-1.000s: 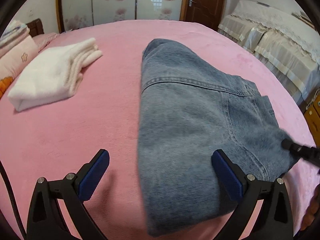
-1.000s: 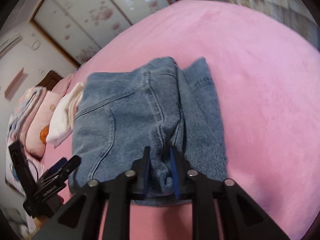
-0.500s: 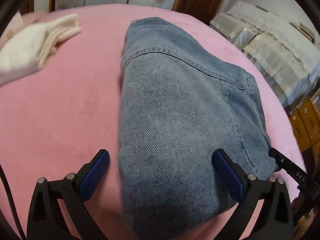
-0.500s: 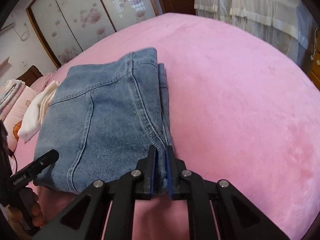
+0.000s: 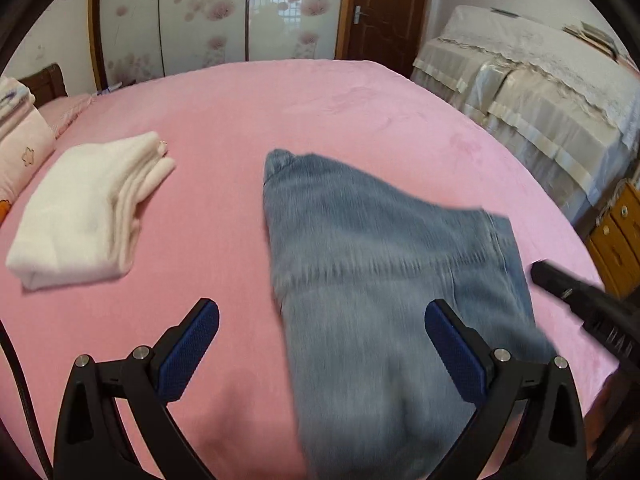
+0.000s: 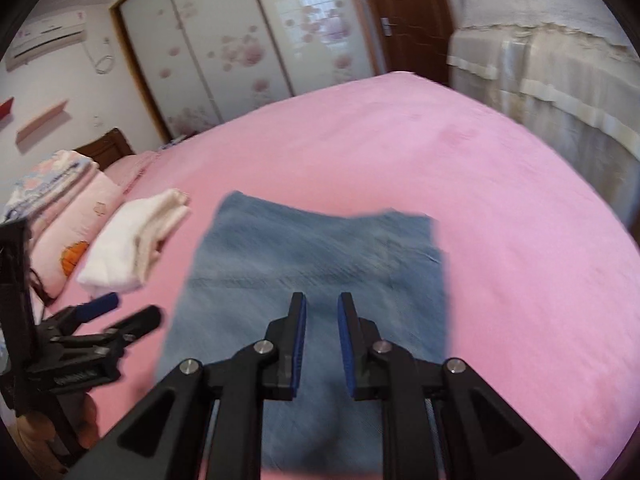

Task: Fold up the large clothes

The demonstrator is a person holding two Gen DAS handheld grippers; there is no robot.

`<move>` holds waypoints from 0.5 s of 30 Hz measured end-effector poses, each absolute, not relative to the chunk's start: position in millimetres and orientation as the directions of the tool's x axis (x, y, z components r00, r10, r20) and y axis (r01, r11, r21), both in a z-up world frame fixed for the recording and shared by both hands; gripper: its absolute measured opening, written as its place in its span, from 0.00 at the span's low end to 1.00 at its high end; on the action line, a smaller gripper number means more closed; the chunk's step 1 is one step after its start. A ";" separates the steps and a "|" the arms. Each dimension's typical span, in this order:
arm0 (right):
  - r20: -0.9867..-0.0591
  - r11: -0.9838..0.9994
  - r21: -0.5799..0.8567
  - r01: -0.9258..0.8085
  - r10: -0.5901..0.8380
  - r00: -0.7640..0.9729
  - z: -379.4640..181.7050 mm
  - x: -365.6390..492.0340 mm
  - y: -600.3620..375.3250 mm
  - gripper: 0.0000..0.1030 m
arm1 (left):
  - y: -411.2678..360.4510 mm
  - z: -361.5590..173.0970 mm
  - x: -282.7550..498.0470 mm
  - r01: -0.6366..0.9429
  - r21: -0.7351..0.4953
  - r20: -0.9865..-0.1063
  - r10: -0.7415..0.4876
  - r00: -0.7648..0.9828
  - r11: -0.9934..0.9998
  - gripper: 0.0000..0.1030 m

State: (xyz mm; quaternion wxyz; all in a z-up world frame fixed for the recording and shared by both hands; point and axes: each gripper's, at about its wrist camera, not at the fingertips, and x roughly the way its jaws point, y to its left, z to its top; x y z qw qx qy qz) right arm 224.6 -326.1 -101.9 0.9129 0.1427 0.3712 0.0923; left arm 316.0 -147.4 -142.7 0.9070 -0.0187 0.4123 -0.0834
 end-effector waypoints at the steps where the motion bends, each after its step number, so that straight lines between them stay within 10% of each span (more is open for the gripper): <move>1: -0.654 0.935 0.348 -0.071 0.297 0.696 -105.0 242.8 -316.4 0.16 | -146.5 -142.8 331.3 0.131 -0.121 -0.744 -0.178 0.645 0.984 0.99; 8: -0.718 0.925 0.380 -0.024 0.311 0.623 -150.3 329.4 -314.6 0.16 | -151.8 -171.0 406.9 0.119 -0.188 -0.785 -0.222 0.578 0.975 0.63; 15: -0.739 0.941 0.325 0.100 0.187 0.648 -167.2 329.1 -389.0 0.00 | -150.0 -197.3 427.4 0.126 -0.154 -0.798 -0.199 0.569 0.980 0.69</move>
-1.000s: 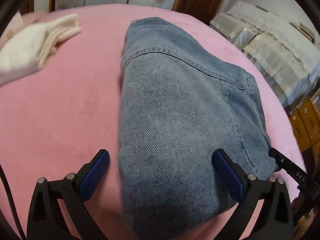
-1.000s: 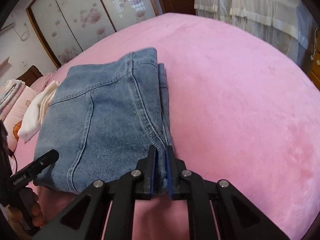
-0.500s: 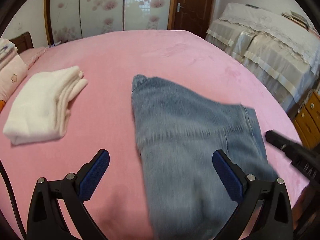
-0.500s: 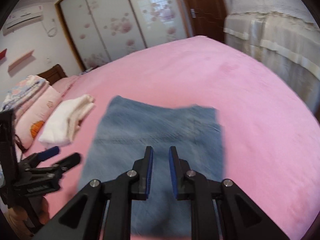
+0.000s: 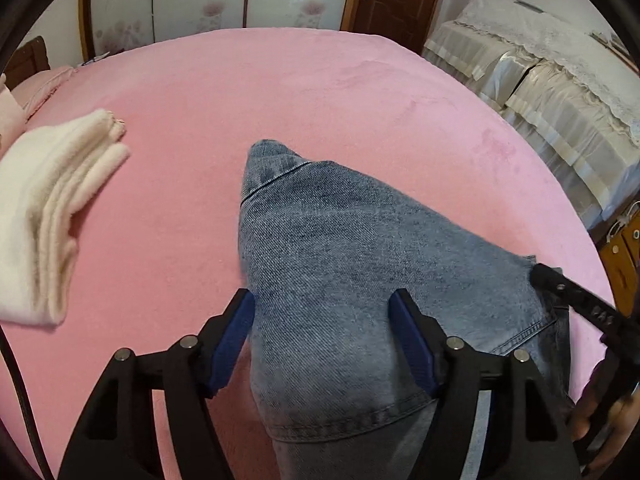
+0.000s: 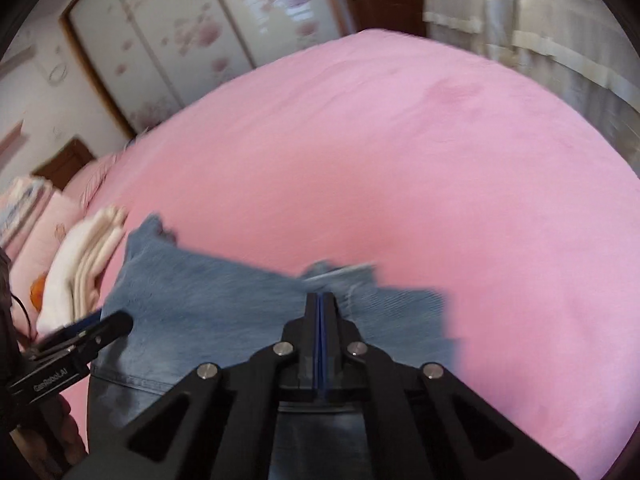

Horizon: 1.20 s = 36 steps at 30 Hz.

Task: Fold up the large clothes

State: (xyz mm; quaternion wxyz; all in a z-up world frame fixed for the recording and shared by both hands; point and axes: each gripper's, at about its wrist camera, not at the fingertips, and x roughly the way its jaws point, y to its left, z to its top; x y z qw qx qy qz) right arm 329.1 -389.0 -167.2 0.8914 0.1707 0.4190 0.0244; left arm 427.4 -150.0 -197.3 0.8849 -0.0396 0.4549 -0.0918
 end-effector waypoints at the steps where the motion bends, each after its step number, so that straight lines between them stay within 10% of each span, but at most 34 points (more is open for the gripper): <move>1: -0.758 0.962 0.237 0.133 0.097 0.645 -165.8 326.7 -390.5 0.00 | -148.8 -199.4 427.9 0.126 -0.150 -0.799 -0.195 0.568 0.981 0.70; 16: -0.762 0.940 0.300 0.162 0.134 0.634 -158.1 298.7 -406.7 0.04 | -139.9 -193.1 424.5 0.076 -0.155 -0.842 -0.172 0.512 0.985 0.79; 36: -0.622 0.987 0.155 0.030 0.074 0.779 -0.8 161.4 -378.5 0.73 | -129.9 -46.8 309.5 0.177 -0.118 -0.779 -0.201 0.593 0.977 0.89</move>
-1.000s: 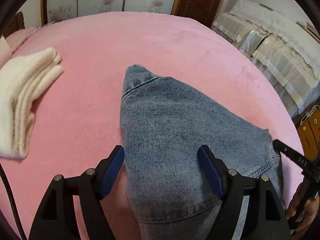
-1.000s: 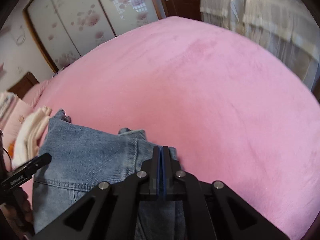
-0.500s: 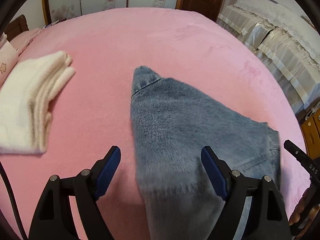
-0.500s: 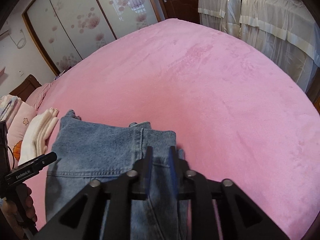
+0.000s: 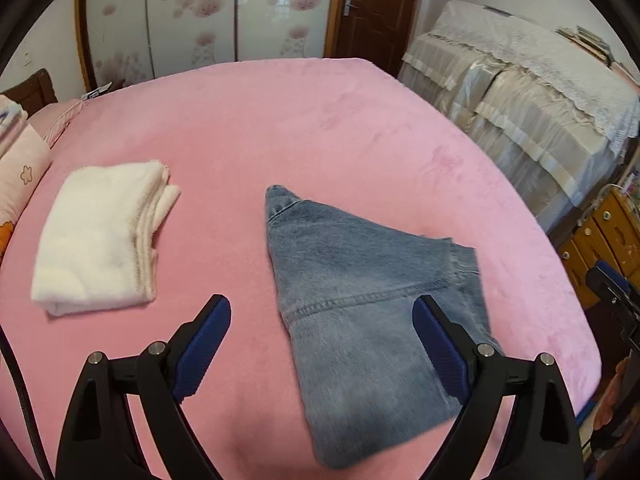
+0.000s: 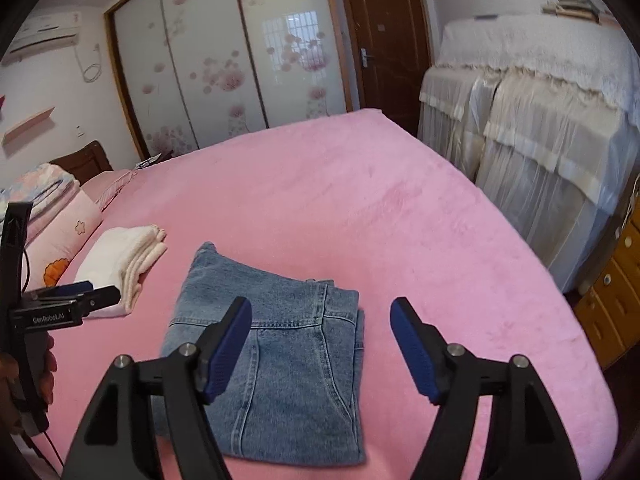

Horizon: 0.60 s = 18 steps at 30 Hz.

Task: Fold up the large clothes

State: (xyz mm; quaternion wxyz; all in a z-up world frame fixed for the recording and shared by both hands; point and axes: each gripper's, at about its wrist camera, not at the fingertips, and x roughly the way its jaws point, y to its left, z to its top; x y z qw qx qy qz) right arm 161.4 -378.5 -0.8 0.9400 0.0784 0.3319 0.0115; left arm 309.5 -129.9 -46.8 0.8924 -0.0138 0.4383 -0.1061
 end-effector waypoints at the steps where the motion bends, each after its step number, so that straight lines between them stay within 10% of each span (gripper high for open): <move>1: -0.614 0.989 0.143 0.020 0.073 0.786 7.6 154.7 -376.8 0.75 | -130.5 -40.7 304.2 0.183 -0.117 -0.779 -0.204 0.593 0.976 0.89; 6: -0.577 0.999 0.044 -0.013 0.036 0.816 29.9 135.8 -368.2 0.77 | -132.0 -27.6 289.9 0.220 -0.172 -0.785 -0.269 0.559 0.960 0.89; 8: -0.601 0.998 0.054 -0.012 0.042 0.798 28.1 138.3 -371.6 0.94 | -133.7 -31.3 288.5 0.238 -0.208 -0.798 -0.306 0.519 0.949 0.89; 18: -0.745 0.972 0.231 -0.041 0.204 0.635 -38.4 175.4 -404.7 0.94 | -138.2 -104.3 304.2 0.299 -0.308 -0.845 -0.405 0.350 0.903 0.89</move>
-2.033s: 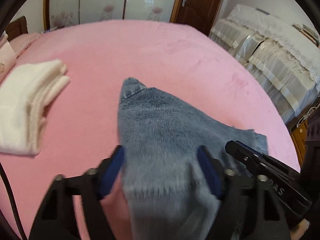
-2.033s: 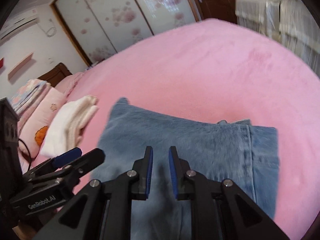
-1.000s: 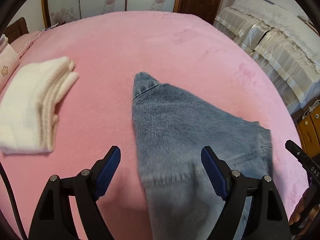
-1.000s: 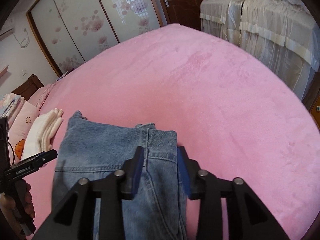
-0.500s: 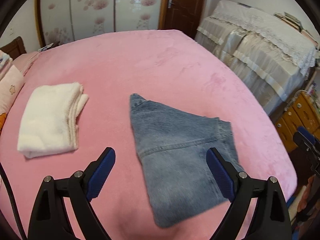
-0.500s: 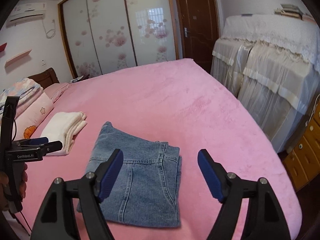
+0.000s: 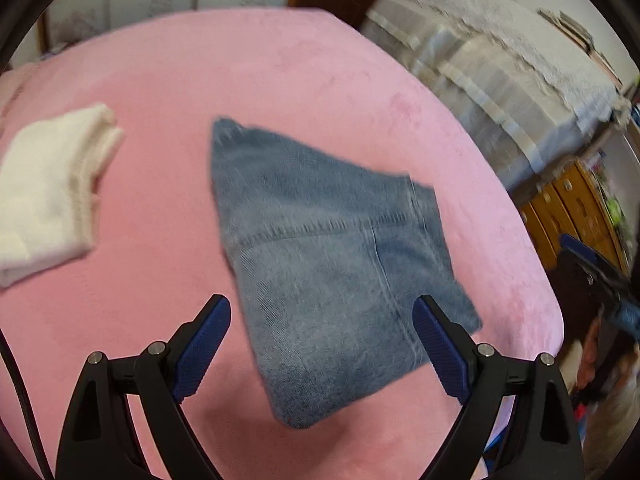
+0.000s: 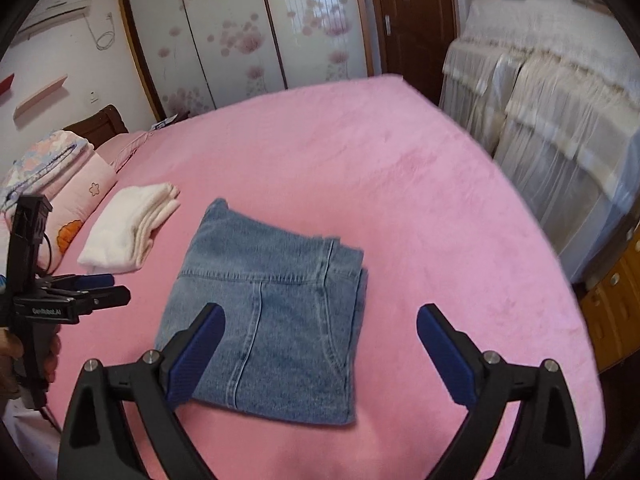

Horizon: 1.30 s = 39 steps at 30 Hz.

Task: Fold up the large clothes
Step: 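Grasp the folded denim bundle with both grippers and lift it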

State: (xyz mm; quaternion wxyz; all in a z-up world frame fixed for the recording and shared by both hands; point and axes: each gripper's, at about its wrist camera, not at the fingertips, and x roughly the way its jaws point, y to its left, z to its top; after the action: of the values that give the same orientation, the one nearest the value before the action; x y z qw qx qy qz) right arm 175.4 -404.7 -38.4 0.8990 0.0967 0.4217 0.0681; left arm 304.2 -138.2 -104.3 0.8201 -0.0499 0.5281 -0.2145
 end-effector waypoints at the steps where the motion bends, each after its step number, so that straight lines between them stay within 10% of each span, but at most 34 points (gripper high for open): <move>1: -0.759 0.964 0.264 -0.037 0.231 0.609 -51.0 180.1 -409.9 0.94 | -139.0 -114.1 306.2 0.314 -0.341 -0.847 -0.435 0.306 0.886 0.89; 18: -0.715 0.741 0.663 0.104 0.586 0.381 -191.1 221.2 -438.9 0.94 | -119.0 -225.7 341.4 0.143 -0.577 -0.791 -0.594 0.148 0.804 0.89; 39: -0.649 0.688 0.726 -0.022 0.694 0.311 -235.6 271.6 -399.9 0.45 | -158.5 -267.7 370.2 0.154 -0.545 -0.816 -0.564 0.129 0.824 0.95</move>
State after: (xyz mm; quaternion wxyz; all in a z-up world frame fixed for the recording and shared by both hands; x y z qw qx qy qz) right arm 271.6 -399.9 -235.6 0.7464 0.3140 0.5354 0.2400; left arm 370.2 -158.5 -267.7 0.7326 -0.1672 0.6126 -0.2451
